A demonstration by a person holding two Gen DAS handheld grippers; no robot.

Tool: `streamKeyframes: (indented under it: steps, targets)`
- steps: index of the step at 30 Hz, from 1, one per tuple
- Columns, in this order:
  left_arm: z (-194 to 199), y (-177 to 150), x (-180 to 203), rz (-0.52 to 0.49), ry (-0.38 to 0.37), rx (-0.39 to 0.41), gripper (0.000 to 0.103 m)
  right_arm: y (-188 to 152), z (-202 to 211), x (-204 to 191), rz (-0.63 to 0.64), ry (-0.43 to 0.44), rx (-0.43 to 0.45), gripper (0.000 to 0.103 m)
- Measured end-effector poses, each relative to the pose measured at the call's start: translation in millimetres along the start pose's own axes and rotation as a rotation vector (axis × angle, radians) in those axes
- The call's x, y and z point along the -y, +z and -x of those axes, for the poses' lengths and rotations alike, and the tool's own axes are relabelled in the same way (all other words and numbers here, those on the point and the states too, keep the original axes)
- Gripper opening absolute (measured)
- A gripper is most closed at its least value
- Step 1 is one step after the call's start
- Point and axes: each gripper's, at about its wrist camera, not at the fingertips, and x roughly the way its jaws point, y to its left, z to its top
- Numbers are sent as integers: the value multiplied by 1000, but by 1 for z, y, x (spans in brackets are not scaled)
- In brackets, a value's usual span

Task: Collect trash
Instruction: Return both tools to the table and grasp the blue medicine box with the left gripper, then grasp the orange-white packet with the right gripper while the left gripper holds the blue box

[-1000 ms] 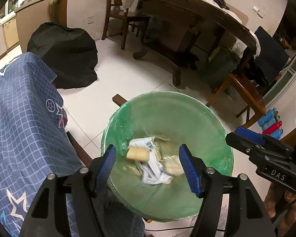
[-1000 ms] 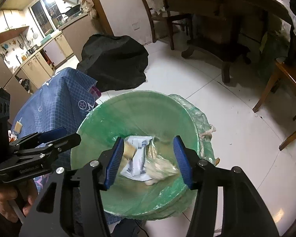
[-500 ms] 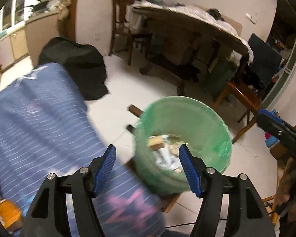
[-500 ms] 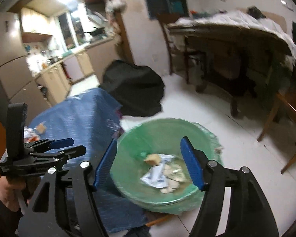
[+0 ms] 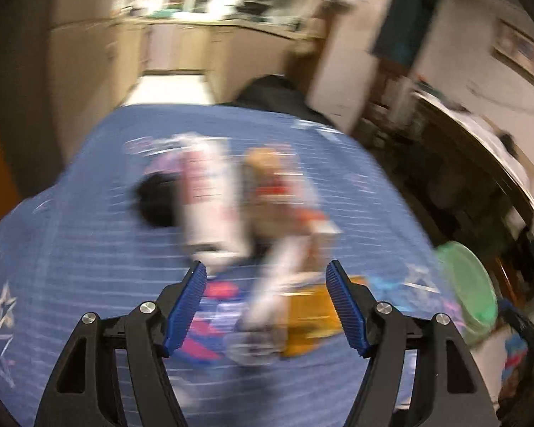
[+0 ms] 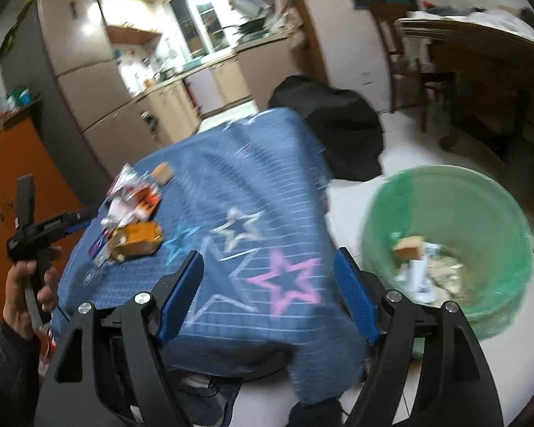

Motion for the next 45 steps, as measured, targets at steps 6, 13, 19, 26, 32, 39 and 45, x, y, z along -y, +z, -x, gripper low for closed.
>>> streamKeyframes:
  steps: [6, 13, 19, 26, 32, 39, 45]
  targets:
    - [-6, -19, -48, -17, -58, -111, 75, -3, -28, -48, 102, 95, -60, 72]
    - [-27, -22, -35, -133, -77, -148, 82, -6, -49, -78, 160, 139, -121, 72]
    - [-31, -16, -29, -157, -29, -140, 51, 1, -57, -96, 163, 201, -134, 72]
    - [-19, -30, -42, -167, 27, -118, 51, 24, -90, -128, 156, 292, -153, 64]
    - [-15, -29, -53, -153, 21, -115, 51, 48, -134, -172, 230, 307, -180, 55]
    - [-26, -22, -44, -160, 5, -116, 51, 60, -187, -192, 286, 222, -245, 46]
    - [-29, -21, -40, -156, 2, -108, 51, 58, -193, -189, 276, 193, -232, 13]
